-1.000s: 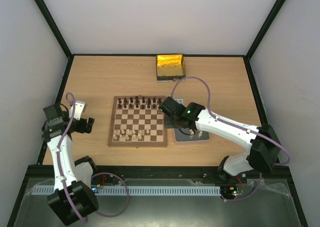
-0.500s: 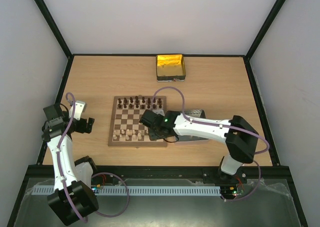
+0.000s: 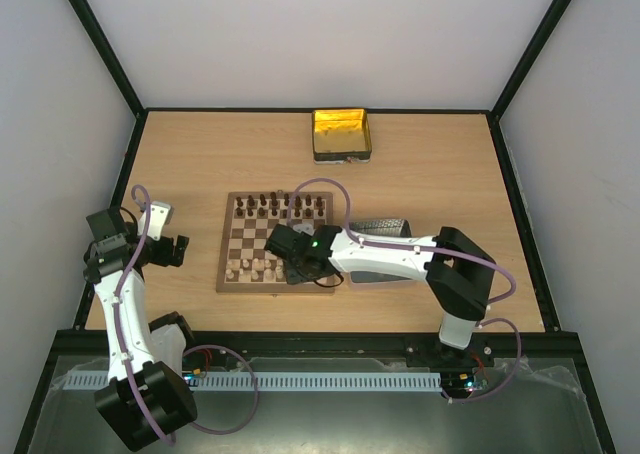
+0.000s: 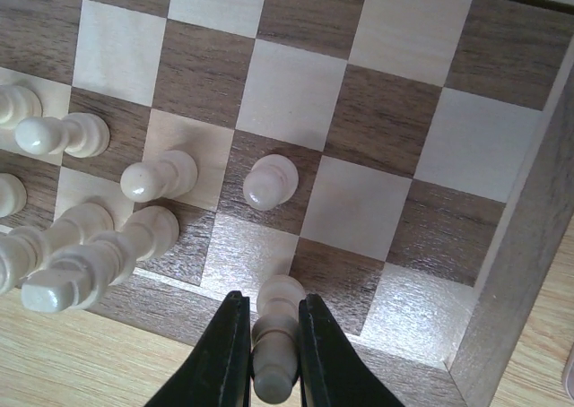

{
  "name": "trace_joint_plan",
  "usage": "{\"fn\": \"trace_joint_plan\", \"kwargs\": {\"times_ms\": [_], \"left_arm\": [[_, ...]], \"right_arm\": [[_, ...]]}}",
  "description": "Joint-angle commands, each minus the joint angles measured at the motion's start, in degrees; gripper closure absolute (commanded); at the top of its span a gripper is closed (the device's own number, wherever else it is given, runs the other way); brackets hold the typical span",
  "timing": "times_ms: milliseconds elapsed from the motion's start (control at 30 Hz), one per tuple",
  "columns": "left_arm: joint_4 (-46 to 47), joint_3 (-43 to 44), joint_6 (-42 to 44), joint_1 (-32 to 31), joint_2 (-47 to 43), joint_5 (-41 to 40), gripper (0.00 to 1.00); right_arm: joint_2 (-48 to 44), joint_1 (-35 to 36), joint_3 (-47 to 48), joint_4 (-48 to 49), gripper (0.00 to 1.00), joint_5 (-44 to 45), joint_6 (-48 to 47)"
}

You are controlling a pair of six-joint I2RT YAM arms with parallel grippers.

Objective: Set up the chess pieces on the board
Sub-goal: Place the chess piece on the chessboard.

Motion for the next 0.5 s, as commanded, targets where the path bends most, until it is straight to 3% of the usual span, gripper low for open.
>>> {"fn": "trace_joint_plan", "kwargs": {"times_ms": [0, 467], "left_arm": [[-0.3, -0.6, 0.2, -0.1, -0.2, 0.7, 0.01], [-0.3, -0.6, 0.1, -0.1, -0.1, 0.8, 0.01]], "right_arm": [[1.3, 0.6, 2.6, 0.3, 0.9, 0.5, 0.1], [3.6, 0.7, 4.1, 0.6, 0.9, 0.4, -0.4]]}}
